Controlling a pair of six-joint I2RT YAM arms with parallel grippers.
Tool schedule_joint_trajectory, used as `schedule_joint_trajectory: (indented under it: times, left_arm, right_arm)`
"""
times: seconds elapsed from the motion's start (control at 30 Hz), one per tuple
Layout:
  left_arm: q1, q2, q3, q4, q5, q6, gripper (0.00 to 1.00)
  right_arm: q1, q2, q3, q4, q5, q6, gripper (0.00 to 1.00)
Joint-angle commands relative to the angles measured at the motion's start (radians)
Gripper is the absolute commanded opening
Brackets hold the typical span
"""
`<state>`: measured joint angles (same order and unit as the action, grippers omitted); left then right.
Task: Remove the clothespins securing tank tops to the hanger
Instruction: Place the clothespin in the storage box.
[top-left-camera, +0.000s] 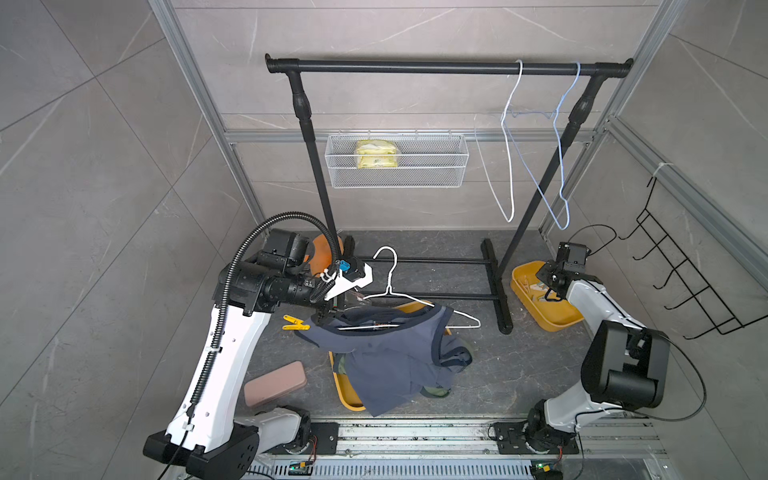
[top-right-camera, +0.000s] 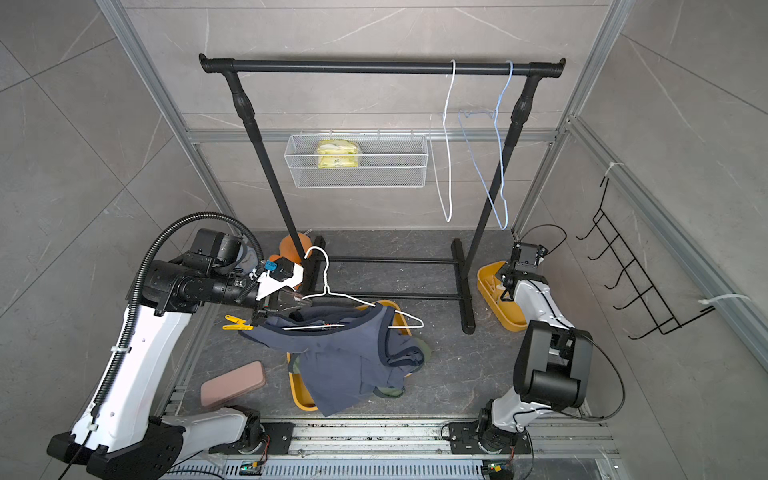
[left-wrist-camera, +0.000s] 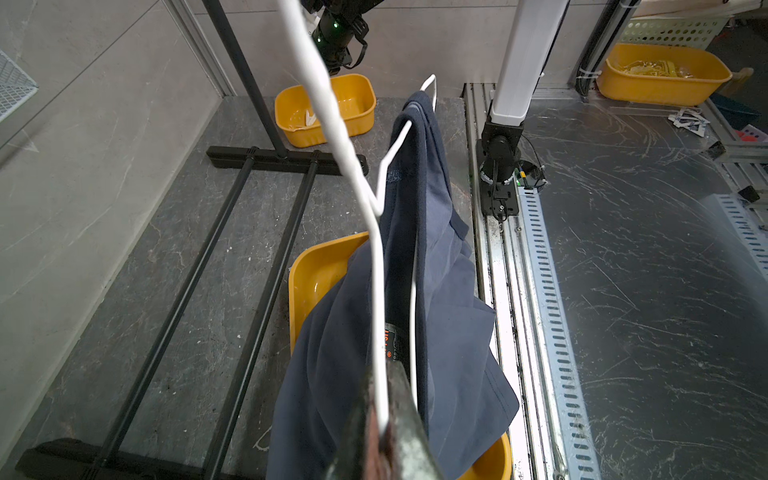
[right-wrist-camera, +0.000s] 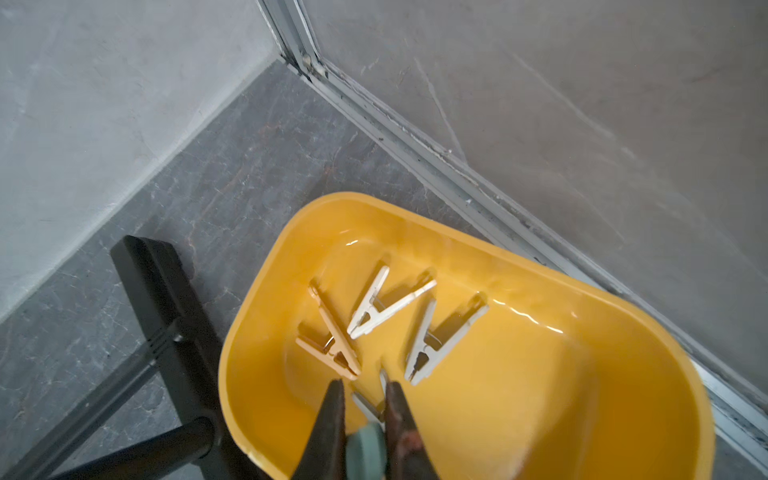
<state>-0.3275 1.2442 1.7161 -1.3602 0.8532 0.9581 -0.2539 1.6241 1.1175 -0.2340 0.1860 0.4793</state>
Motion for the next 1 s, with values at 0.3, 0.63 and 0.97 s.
schedule_joint_trajectory:
  times: [0.3, 0.63, 0.97]
  left_arm:
    - [-0.006, 0.016, -0.023, 0.072, 0.090, -0.035, 0.00]
    - [-0.008, 0.011, -0.025, 0.081, 0.094, -0.048, 0.00]
    - [-0.013, 0.033, -0.008, 0.115, 0.083, -0.074, 0.00]
  right_arm:
    - [-0.009, 0.149, 0.004, 0.003, -0.012, 0.000, 0.26]
    - [-0.015, 0.094, 0.017, -0.017, -0.059, -0.014, 0.46]
    - [-0.022, -0.156, -0.109, -0.062, -0.187, 0.045, 0.43]
